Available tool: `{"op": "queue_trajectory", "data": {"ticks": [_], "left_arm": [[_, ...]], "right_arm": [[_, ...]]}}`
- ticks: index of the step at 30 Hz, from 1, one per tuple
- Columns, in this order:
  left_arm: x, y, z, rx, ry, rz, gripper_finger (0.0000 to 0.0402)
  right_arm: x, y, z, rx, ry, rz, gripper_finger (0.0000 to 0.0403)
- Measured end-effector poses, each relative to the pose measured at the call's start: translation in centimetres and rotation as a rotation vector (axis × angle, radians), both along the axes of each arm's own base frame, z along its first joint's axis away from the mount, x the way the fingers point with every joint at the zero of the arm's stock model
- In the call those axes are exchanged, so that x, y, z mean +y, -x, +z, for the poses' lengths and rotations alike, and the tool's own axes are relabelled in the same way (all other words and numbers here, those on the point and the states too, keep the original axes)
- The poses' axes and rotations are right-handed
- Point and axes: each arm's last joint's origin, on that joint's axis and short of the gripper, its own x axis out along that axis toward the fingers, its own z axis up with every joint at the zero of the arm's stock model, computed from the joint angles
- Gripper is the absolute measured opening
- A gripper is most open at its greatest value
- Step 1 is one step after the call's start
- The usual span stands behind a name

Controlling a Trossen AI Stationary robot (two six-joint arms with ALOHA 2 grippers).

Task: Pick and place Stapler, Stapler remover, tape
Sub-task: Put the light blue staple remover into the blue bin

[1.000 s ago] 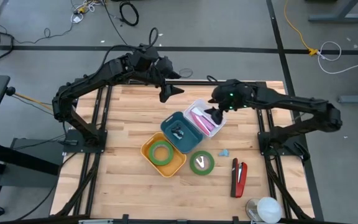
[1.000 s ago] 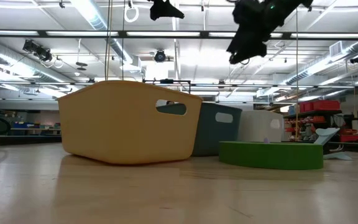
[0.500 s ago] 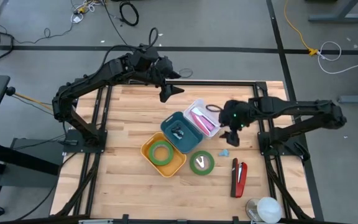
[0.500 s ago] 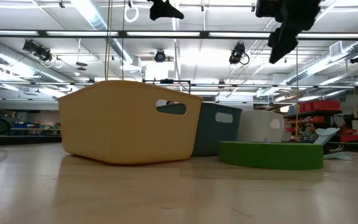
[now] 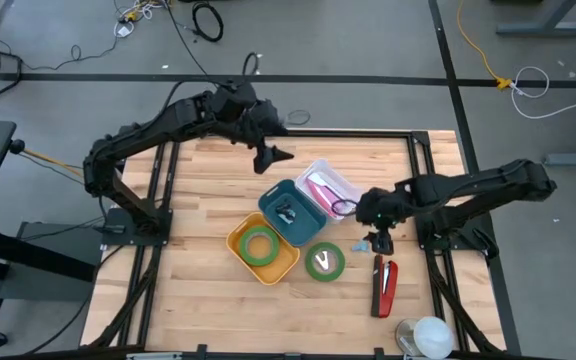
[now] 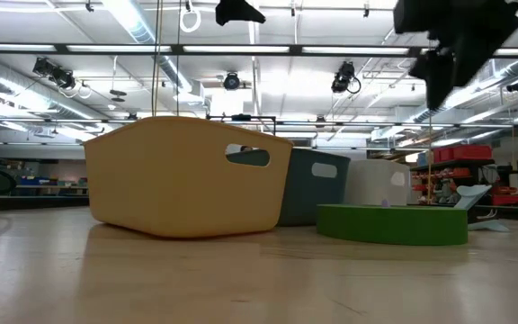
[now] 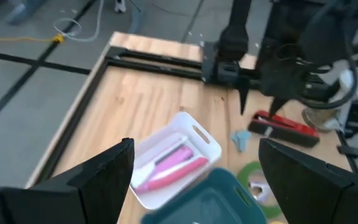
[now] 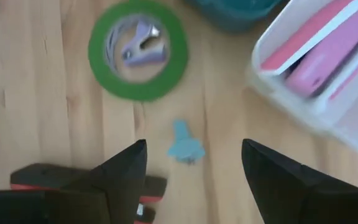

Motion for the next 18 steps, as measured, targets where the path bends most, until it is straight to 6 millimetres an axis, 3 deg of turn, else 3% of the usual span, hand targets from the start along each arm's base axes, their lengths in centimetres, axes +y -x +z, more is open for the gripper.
{"op": "queue_trajectory", "data": {"ticks": [9, 18], "left_arm": [[-0.4, -0.1, -0.2, 0.014, 0.001, -0.001, 0.0344], [-0.4, 0.0, -0.3, 0.030, 0.009, 0.000, 0.0344]], "right_arm": [[1.3, 0.5, -5.8, -0.026, 0.002, 0.139, 0.0260], [1.2, 1.3, -9.3, -0.048, 0.011, 0.170, 0.0277]]}}
